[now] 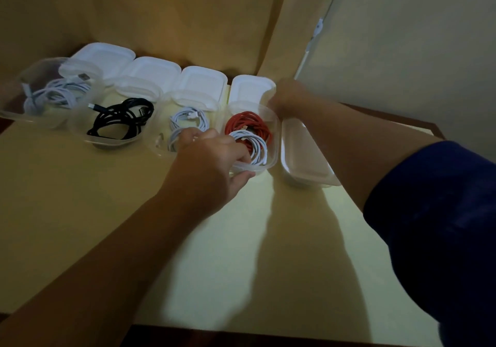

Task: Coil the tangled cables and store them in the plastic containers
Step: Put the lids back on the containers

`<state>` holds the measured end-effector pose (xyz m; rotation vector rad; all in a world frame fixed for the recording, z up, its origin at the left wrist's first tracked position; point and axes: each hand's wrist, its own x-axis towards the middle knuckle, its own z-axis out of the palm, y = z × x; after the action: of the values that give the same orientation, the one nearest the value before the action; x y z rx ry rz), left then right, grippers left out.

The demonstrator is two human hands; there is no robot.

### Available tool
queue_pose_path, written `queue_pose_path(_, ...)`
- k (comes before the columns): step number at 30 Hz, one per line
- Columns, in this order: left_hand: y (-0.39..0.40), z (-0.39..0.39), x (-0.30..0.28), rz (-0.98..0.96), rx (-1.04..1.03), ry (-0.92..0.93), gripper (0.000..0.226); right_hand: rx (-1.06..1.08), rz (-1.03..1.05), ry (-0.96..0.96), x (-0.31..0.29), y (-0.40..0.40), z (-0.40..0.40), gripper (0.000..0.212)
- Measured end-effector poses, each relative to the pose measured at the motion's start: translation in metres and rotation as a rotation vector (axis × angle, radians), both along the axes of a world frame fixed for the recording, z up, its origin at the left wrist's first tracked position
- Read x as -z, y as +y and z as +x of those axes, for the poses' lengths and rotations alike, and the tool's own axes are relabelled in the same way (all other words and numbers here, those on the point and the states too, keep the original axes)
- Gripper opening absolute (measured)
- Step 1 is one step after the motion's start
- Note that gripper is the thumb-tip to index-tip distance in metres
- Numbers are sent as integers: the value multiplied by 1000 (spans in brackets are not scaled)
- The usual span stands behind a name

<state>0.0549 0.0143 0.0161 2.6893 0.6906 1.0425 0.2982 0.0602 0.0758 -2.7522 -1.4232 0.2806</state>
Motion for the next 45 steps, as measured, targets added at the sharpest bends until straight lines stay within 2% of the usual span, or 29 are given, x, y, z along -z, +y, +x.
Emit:
queue_pose_path(8, -6, 3, -5, -23, -1, 19, 19, 67, 430, -169, -26, -35, 8, 41)
queue_pose_path(11, -6, 3, -6, -34, 12, 42, 21, 144, 612, -121, -41, -57, 8, 34)
queue_pose_path(14, -7, 2, -11, -47, 6, 16, 39, 220, 710, 11, -47, -74, 5, 32)
queue_pose_path(16, -12, 3, -21, -69, -11, -133, 44, 225, 683, 112, -44, -81, -3, 32)
queue_pose_path(19, -18, 5, -39, -12, -110, -290, 34, 176, 595, 236, -35, -90, -25, 24)
queue_pose_path(21, -15, 5, -40, 2, -228, -260, 31, 123, 514, 281, -28, -96, -41, 21)
queue_pose_path(23, -7, 3, -28, -14, -297, -159, 39, 75, 425, 269, -21, -100, -56, 26)
queue_pose_path(26, 0, 1, -4, -4, -295, -5, 44, 46, 335, 173, -13, -103, -71, 33)
queue_pose_path(30, 0, 5, 5, -33, -290, 41, 43, -2, 217, -37, -10, -106, -80, 30)
queue_pose_path(35, 1, 8, 5, -20, -275, 85, 45, -119, 181, -242, -1, -100, -80, 52)
queue_pose_path(37, -1, 10, 6, -12, -278, 111, 46, -169, 187, -196, 6, -91, -76, 62)
queue_pose_path(40, 2, 11, 4, -13, -282, 101, 44, -199, 138, -3, 12, -79, -75, 71)
queue_pose_path(45, -3, 12, 1, -2, -323, 110, 32, -187, 90, -66, 18, -65, -78, 73)
